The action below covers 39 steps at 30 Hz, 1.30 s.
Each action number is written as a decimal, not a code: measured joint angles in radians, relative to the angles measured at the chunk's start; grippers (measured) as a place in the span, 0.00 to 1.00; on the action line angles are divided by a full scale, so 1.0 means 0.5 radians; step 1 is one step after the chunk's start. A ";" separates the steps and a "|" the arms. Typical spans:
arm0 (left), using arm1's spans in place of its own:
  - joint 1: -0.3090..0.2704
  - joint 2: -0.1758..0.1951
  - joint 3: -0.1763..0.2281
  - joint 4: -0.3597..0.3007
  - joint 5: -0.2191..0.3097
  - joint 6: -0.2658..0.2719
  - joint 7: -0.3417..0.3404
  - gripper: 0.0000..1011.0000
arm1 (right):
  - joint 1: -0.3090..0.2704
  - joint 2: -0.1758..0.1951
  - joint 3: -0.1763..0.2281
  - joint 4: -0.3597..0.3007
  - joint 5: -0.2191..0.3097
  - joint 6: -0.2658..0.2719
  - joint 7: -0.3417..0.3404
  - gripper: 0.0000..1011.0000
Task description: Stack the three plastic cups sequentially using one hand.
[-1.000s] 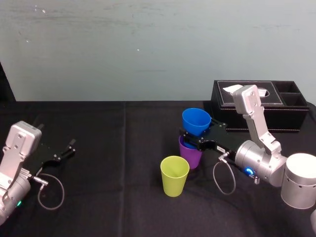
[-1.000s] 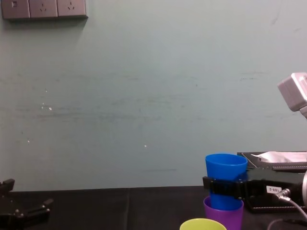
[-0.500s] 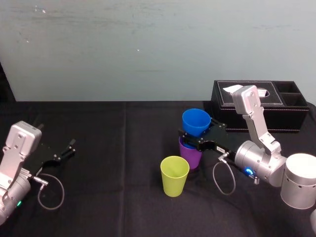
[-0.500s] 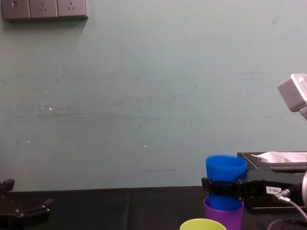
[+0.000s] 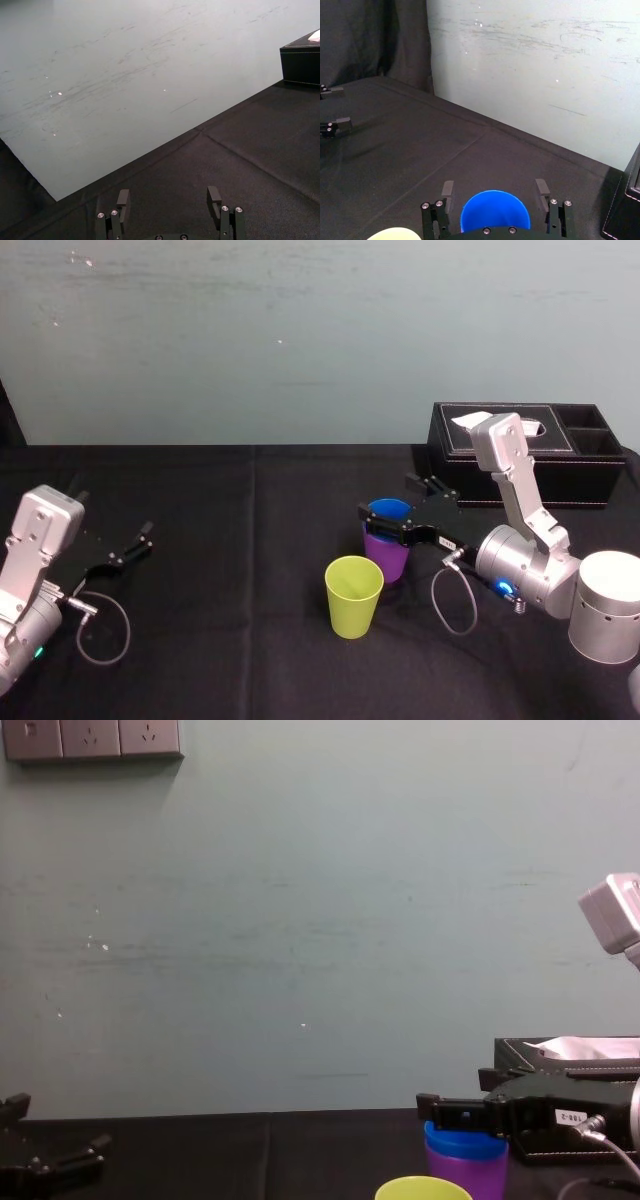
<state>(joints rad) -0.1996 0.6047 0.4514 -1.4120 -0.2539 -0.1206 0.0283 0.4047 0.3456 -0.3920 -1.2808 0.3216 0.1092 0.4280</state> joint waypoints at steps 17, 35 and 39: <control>0.000 0.000 0.000 0.000 0.000 0.000 0.000 0.99 | -0.223 0.130 0.131 -0.360 0.095 -0.001 -0.027 0.99; 0.000 0.000 0.000 0.000 0.000 0.000 0.000 0.99 | -0.806 0.503 0.281 -0.881 0.314 0.101 0.023 0.99; 0.000 0.000 0.000 0.000 0.000 0.000 0.000 0.99 | -0.847 0.544 0.245 -0.898 0.315 0.116 0.036 0.99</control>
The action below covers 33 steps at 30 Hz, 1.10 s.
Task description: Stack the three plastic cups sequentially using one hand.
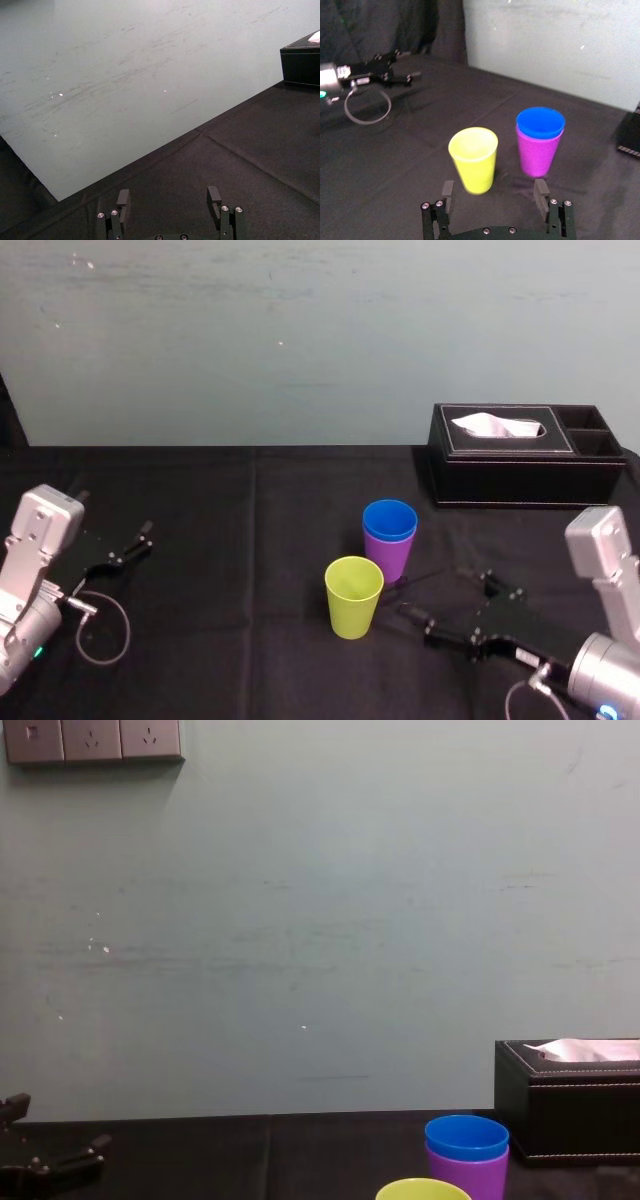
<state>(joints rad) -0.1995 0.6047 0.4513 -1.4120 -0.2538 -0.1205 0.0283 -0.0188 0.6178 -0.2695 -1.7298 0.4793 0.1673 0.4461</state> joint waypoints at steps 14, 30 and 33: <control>0.000 0.000 0.000 0.000 0.000 0.000 0.000 0.99 | 0.052 -0.023 -0.167 0.033 -0.098 0.058 -0.041 0.99; 0.000 0.000 0.000 0.000 0.000 0.000 0.000 0.99 | 0.176 -0.152 -0.272 0.148 -0.238 0.088 -0.090 0.99; 0.000 0.000 0.000 0.000 0.000 0.000 0.000 0.99 | 0.192 -0.176 -0.277 0.176 -0.254 0.085 -0.095 0.99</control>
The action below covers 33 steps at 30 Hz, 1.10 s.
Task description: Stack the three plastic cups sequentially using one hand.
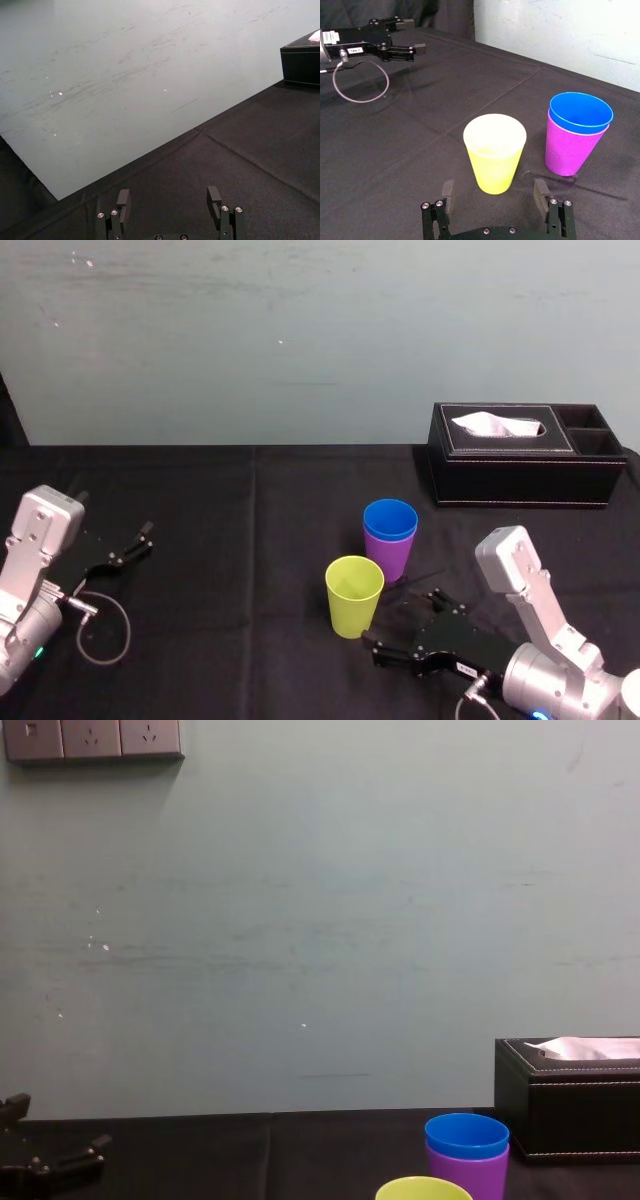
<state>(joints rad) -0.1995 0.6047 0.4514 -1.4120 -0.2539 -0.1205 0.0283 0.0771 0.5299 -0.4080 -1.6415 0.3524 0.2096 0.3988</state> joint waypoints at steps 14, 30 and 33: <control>0.000 0.000 0.000 0.000 0.000 0.000 0.000 0.99 | 0.077 -0.096 -0.032 0.115 -0.072 -0.040 0.012 0.99; 0.000 0.000 0.000 0.000 0.000 0.000 0.000 0.99 | 0.161 -0.177 -0.058 0.233 -0.101 -0.049 0.047 0.99; 0.000 0.000 0.000 0.000 0.000 0.000 0.000 0.99 | 0.170 -0.189 -0.061 0.246 -0.103 -0.051 0.047 0.99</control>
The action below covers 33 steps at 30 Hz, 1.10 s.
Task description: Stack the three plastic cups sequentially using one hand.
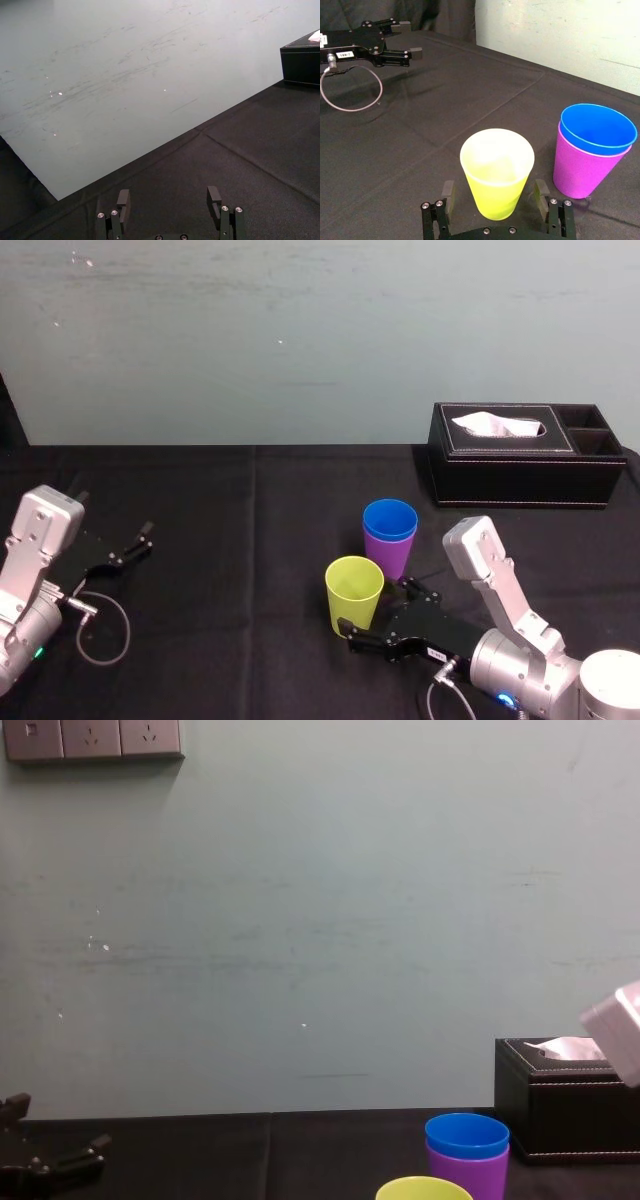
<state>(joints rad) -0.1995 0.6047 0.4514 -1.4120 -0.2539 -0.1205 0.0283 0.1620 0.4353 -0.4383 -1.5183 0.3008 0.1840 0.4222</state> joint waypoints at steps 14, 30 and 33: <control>0.000 0.000 0.000 0.000 0.000 0.000 0.000 0.99 | 0.032 -0.044 -0.021 0.040 -0.030 -0.001 -0.005 0.99; 0.000 0.000 0.000 0.000 0.000 0.000 0.000 0.99 | 0.084 -0.092 -0.046 0.110 -0.064 -0.001 -0.005 0.99; 0.000 0.000 0.000 0.000 0.000 0.000 0.000 0.99 | 0.101 -0.104 -0.051 0.133 -0.072 -0.001 -0.005 0.99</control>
<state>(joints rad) -0.1995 0.6047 0.4514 -1.4120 -0.2539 -0.1205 0.0283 0.2125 0.3835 -0.4637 -1.4517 0.2648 0.1835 0.4198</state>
